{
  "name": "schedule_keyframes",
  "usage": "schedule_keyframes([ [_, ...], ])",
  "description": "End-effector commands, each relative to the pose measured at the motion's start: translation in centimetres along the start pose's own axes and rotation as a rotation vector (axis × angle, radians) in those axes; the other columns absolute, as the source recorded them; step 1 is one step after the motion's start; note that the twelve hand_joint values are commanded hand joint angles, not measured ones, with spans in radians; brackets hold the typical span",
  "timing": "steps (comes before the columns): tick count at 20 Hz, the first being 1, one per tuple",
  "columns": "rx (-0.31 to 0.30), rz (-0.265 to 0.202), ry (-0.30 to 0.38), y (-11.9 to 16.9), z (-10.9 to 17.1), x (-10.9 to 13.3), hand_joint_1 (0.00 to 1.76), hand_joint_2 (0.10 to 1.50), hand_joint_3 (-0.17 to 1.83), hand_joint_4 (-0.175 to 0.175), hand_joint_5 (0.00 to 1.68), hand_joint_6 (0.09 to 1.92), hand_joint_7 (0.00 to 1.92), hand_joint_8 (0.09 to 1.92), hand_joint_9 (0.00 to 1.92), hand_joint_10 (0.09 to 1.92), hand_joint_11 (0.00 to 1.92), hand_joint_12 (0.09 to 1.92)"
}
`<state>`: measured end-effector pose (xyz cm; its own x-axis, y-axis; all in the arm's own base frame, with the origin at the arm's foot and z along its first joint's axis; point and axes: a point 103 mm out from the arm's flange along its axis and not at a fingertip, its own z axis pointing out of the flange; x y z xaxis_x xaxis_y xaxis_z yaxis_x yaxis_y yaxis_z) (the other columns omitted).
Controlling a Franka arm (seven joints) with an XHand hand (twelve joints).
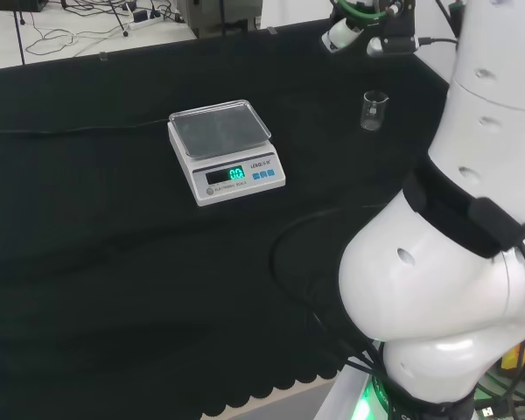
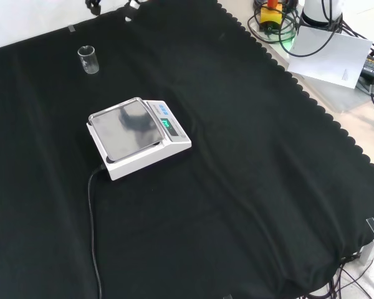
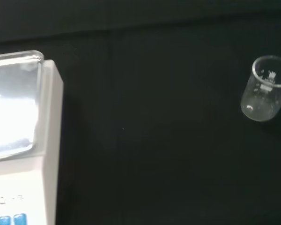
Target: Pick up the beaker.
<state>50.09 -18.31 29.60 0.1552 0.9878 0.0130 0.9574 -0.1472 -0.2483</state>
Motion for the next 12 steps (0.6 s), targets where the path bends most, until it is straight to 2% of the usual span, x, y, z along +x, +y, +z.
schedule_keyframes([
  [1, 0.035, 0.017, 0.046, 4.3, 3.3, -3.6, 0.61, 0.93, 0.34, -0.030, 0.53, 0.62, 0.33, 0.66, 0.41, 0.78, 0.00, 1.41],
  [12, 0.073, 0.085, 0.033, 6.7, 5.1, -6.3, 0.62, 0.92, 0.35, -0.033, 0.53, 0.63, 0.33, 0.67, 0.41, 0.78, 0.00, 1.41],
])
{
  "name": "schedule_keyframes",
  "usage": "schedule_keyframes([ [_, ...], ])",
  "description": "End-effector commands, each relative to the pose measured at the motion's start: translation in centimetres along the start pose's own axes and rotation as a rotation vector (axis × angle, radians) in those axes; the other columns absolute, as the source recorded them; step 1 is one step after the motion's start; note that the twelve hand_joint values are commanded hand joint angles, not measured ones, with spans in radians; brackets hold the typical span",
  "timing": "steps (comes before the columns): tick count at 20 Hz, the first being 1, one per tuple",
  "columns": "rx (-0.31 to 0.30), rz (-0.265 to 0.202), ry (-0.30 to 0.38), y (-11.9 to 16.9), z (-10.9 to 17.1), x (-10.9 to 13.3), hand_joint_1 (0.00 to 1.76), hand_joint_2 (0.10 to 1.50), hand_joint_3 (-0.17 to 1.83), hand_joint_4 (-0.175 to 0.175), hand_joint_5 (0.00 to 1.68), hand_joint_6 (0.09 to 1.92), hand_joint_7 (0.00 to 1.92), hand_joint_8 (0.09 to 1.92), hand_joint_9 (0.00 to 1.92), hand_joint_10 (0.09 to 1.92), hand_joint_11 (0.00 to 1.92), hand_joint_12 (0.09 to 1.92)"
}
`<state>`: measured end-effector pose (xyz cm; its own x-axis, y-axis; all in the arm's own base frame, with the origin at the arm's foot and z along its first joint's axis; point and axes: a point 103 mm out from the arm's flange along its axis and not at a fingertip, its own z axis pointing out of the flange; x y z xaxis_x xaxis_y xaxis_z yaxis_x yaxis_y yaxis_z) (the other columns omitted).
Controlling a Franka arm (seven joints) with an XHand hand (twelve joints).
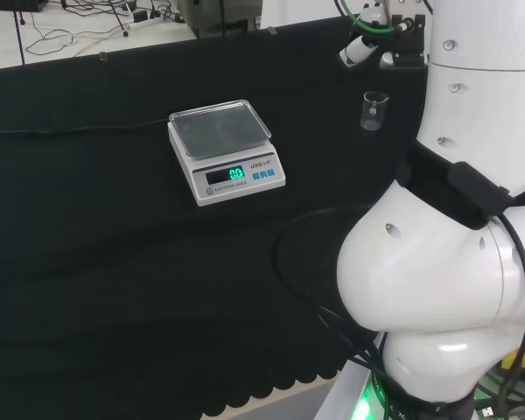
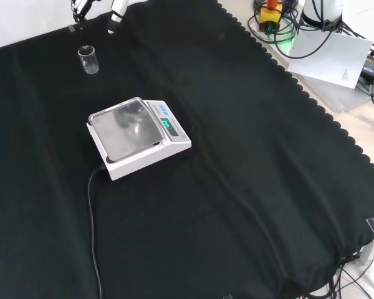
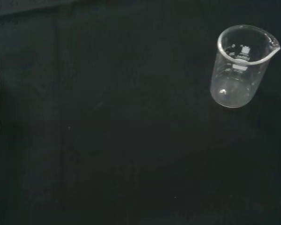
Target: Pick up the beaker.
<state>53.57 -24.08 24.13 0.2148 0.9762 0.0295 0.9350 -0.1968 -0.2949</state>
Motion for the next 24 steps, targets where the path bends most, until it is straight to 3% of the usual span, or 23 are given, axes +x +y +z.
schedule_keyframes([
  [1, 0.042, 0.036, 0.004, 1.6, 1.1, -1.2, 0.61, 0.91, 0.35, -0.034, 0.50, 0.63, 0.33, 0.67, 0.39, 0.79, 0.00, 1.40],
  [3, 0.106, 0.045, 0.023, 2.2, 1.5, -1.5, 0.58, 0.84, 0.33, -0.028, 0.35, 0.55, 0.20, 0.65, 0.19, 0.78, 0.00, 1.33],
  [4, 0.125, 0.021, 0.038, 2.4, 1.7, -1.7, 0.56, 0.81, 0.31, -0.023, 0.27, 0.47, 0.12, 0.63, 0.10, 0.69, 0.00, 1.24],
  [6, 0.137, 0.001, 0.050, 2.7, 2.0, -2.0, 0.53, 0.78, 0.26, -0.018, 0.22, 0.29, 0.03, 0.56, 0.02, 0.52, 0.00, 1.09],
  [8, 0.133, 0.019, 0.037, 3.1, 2.3, -2.6, 0.52, 0.78, 0.23, -0.017, 0.24, 0.19, 0.02, 0.54, 0.00, 0.55, 0.00, 1.03],
  [14, 0.131, 0.064, -0.001, 3.9, 2.7, -2.5, 0.55, 0.82, 0.21, -0.024, 0.37, 0.13, 0.11, 0.58, 0.05, 0.84, 0.00, 1.10],
  [24, 0.164, 0.083, 0.040, 5.9, 5.9, -4.6, 0.58, 0.84, 0.21, -0.029, 0.42, 0.13, 0.16, 0.61, 0.11, 0.87, 0.00, 1.19],
])
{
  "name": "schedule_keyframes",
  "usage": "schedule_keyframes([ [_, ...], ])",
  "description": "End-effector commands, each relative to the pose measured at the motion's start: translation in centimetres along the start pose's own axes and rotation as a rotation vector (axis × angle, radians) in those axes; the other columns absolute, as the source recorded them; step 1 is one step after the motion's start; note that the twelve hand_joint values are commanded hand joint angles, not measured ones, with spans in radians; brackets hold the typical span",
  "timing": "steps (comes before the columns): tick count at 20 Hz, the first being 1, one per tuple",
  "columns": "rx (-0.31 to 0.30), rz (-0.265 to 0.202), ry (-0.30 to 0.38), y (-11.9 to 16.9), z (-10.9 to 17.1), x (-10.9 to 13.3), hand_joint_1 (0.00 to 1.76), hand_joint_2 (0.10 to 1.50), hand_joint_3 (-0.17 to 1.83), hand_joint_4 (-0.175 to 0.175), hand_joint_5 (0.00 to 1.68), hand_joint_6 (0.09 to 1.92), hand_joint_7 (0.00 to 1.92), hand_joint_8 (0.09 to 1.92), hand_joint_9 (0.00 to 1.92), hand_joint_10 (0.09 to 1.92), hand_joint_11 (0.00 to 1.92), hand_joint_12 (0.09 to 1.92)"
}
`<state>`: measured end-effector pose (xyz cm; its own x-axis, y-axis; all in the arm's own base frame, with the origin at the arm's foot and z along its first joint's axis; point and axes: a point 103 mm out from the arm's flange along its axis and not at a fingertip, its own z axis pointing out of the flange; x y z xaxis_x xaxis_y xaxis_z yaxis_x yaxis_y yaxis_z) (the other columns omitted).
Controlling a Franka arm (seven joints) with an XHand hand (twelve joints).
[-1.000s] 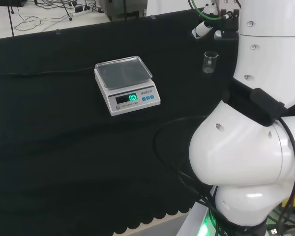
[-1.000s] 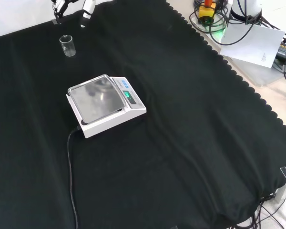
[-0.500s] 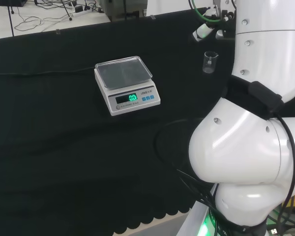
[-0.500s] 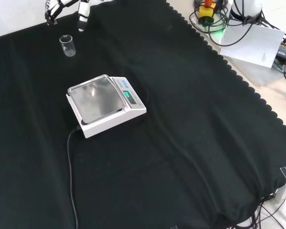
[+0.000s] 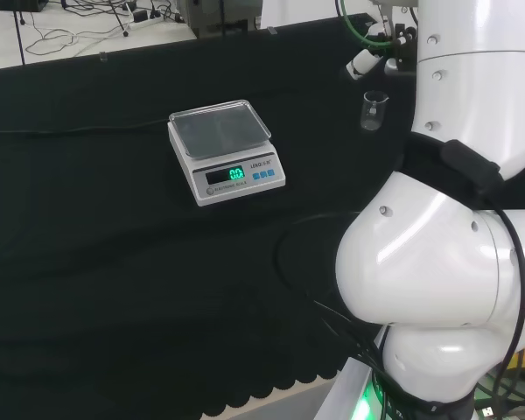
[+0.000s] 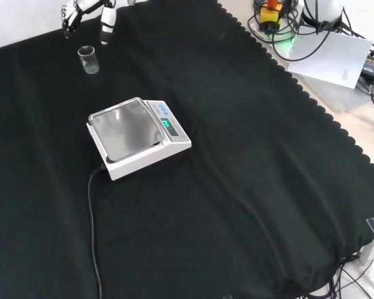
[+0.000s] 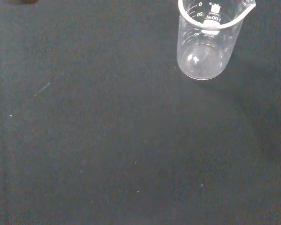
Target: Pick up the beaker.
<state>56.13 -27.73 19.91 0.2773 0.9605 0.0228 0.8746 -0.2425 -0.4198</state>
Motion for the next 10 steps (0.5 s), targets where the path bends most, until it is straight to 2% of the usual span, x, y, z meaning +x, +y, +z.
schedule_keyframes([
  [1, 0.037, 0.020, 0.025, 2.2, 2.8, -1.5, 0.59, 0.84, 0.21, -0.029, 0.42, 0.13, 0.16, 0.61, 0.12, 0.87, 0.00, 1.21],
  [10, 0.057, 0.033, 0.017, 3.9, 3.8, -2.2, 0.62, 0.83, 0.22, -0.031, 0.43, 0.12, 0.16, 0.62, 0.14, 0.86, 0.00, 1.26],
])
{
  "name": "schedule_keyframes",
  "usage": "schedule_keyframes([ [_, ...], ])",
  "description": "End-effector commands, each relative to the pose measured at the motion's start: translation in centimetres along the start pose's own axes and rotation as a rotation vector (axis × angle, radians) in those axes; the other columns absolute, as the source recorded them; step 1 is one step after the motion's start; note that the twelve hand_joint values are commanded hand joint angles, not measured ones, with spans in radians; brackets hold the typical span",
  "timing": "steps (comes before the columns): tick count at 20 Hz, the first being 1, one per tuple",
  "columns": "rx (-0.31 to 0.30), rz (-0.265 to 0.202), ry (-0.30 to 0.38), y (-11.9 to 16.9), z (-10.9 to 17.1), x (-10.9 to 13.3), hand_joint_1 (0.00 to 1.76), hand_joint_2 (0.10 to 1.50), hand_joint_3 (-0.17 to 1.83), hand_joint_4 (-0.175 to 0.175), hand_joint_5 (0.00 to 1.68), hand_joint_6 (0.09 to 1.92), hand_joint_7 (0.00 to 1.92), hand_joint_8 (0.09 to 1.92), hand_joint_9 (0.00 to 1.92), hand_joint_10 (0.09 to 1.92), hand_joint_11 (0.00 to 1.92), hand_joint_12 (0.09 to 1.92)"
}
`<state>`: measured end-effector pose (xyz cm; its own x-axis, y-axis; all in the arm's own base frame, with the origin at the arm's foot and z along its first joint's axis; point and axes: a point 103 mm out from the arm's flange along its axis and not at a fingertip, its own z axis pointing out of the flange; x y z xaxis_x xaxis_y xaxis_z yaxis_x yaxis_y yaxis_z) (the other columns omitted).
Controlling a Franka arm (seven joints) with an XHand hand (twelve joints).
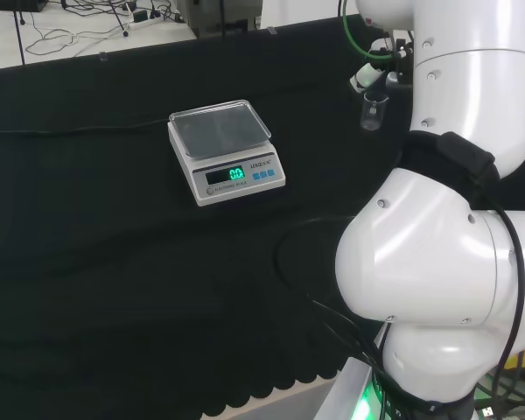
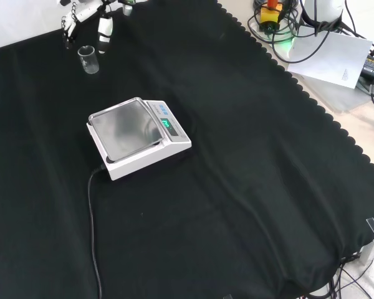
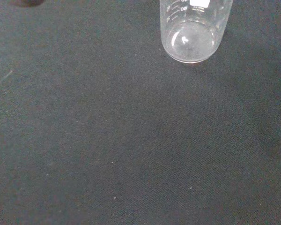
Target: Pick up the beaker.
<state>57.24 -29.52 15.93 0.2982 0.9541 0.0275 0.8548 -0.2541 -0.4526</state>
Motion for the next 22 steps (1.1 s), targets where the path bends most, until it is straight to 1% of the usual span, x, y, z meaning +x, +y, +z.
schedule_keyframes([
  [1, 0.025, 0.019, 0.000, 1.1, 1.0, -0.8, 0.63, 0.83, 0.22, -0.031, 0.43, 0.12, 0.16, 0.62, 0.14, 0.86, 0.00, 1.27],
  [4, 0.035, 0.025, 0.001, 1.8, 1.5, -1.1, 0.65, 0.82, 0.22, -0.031, 0.43, 0.12, 0.16, 0.63, 0.14, 0.86, 0.00, 1.29],
  [10, 0.035, 0.036, -0.001, 2.8, 1.8, -1.5, 0.68, 0.81, 0.22, -0.032, 0.43, 0.12, 0.16, 0.63, 0.15, 0.86, 0.00, 1.32],
  [13, 0.027, 0.041, -0.004, 2.9, 1.6, -1.7, 0.68, 0.81, 0.23, -0.032, 0.43, 0.12, 0.15, 0.63, 0.06, 0.84, 0.00, 1.26],
  [16, 0.032, 0.049, 0.006, 3.0, 1.5, -2.1, 0.68, 0.80, 0.23, -0.032, 0.42, 0.11, 0.12, 0.62, 0.01, 0.55, 0.00, 1.06],
  [17, 0.032, 0.052, 0.006, 3.0, 1.4, -2.2, 0.68, 0.80, 0.23, -0.032, 0.42, 0.10, 0.11, 0.61, 0.00, 0.47, 0.00, 0.99],
  [18, 0.033, 0.054, 0.004, 3.1, 1.4, -2.4, 0.68, 0.80, 0.23, -0.032, 0.41, 0.10, 0.11, 0.60, 0.00, 0.44, 0.00, 0.94],
  [19, 0.035, 0.058, 0.003, 3.2, 1.4, -2.5, 0.68, 0.80, 0.23, -0.032, 0.42, 0.10, 0.11, 0.60, 0.00, 0.44, 0.00, 0.91],
  [20, 0.037, 0.061, 0.003, 3.4, 1.4, -2.6, 0.68, 0.80, 0.23, -0.033, 0.42, 0.10, 0.12, 0.60, 0.00, 0.49, 0.00, 0.90],
  [22, 0.039, 0.064, 0.008, 3.8, 1.6, -2.7, 0.69, 0.80, 0.23, -0.033, 0.42, 0.09, 0.13, 0.60, 0.00, 0.64, 0.00, 0.93],
])
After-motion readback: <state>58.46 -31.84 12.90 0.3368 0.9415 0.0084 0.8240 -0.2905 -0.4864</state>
